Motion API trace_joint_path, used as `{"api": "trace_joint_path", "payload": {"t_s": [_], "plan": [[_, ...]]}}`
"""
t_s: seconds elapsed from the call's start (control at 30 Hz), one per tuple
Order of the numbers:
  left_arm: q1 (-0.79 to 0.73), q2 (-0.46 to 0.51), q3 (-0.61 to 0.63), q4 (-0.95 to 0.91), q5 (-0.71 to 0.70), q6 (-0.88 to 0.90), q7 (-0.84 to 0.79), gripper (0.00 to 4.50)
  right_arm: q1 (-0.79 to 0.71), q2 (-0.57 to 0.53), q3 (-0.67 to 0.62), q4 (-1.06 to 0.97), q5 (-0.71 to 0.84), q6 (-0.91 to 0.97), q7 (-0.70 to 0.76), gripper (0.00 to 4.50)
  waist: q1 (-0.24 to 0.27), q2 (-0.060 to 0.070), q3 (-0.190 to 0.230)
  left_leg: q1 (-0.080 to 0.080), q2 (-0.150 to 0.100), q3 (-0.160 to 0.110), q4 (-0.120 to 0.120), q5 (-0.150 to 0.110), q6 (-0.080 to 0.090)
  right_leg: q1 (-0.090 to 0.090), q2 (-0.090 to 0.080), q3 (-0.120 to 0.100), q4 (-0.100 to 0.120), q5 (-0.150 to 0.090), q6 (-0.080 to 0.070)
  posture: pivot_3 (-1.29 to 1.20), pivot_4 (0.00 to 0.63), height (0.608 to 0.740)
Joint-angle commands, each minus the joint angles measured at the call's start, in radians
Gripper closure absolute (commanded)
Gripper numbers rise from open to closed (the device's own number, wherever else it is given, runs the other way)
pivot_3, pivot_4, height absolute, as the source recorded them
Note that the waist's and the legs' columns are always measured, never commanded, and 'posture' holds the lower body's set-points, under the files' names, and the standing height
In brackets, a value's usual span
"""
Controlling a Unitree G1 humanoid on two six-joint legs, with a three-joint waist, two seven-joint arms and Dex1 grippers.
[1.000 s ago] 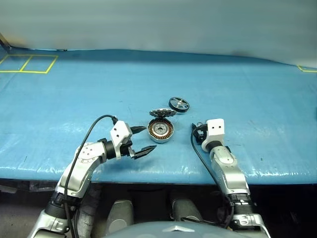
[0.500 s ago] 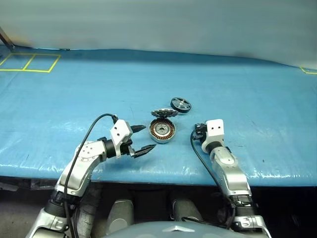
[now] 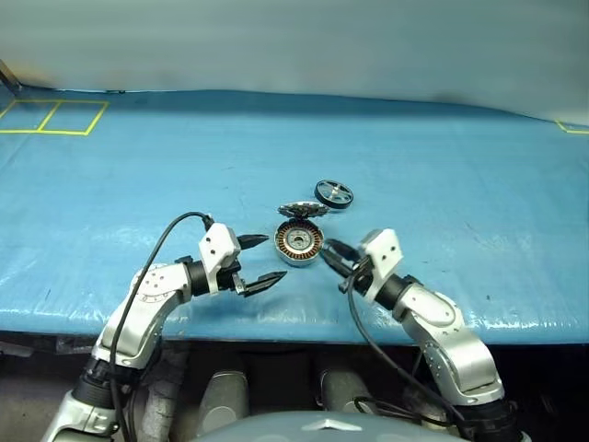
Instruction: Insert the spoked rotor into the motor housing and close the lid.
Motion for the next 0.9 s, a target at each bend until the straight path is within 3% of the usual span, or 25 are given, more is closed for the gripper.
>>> {"api": "trace_joint_path", "payload": {"t_s": [0.03,0.3,0.73,0.9], "plan": [[0.000,0.009,0.047,-0.001,-0.002,-0.028,0.012,0.34,-0.061,-0.001,0.070,0.014,-0.036,-0.006,0.023,3.84,0.000,-0.001,0.000,0.000,0.000,0.000,0.000,0.000,0.000,0.000,0.000,0.000,0.000,0.000,0.000,0.00,0.150,0.740],[0.055,0.005,0.115,0.006,-0.003,-0.026,0.065,0.34,-0.193,0.077,0.101,0.172,-0.105,-0.069,-0.020,3.84,0.002,-0.002,0.001,-0.001,0.000,0.000,0.000,0.000,0.000,0.000,0.000,0.000,0.000,0.000,0.001,0.00,0.150,0.740],[0.052,-0.028,0.088,-0.006,-0.003,-0.020,0.076,0.34,-0.245,0.088,0.060,0.300,-0.227,-0.131,-0.134,3.84,0.004,-0.002,0.001,-0.002,0.000,0.000,-0.003,0.000,0.000,0.000,-0.001,-0.001,-0.006,0.004,0.006,0.00,0.150,0.740],[0.041,-0.032,0.083,0.006,-0.006,-0.015,0.072,0.34,-0.239,0.108,0.068,0.286,-0.195,-0.108,-0.100,3.84,0.003,-0.002,0.001,-0.001,0.000,0.000,-0.004,0.000,0.000,0.000,0.000,-0.001,-0.006,0.004,0.007,0.00,0.150,0.740]]}}
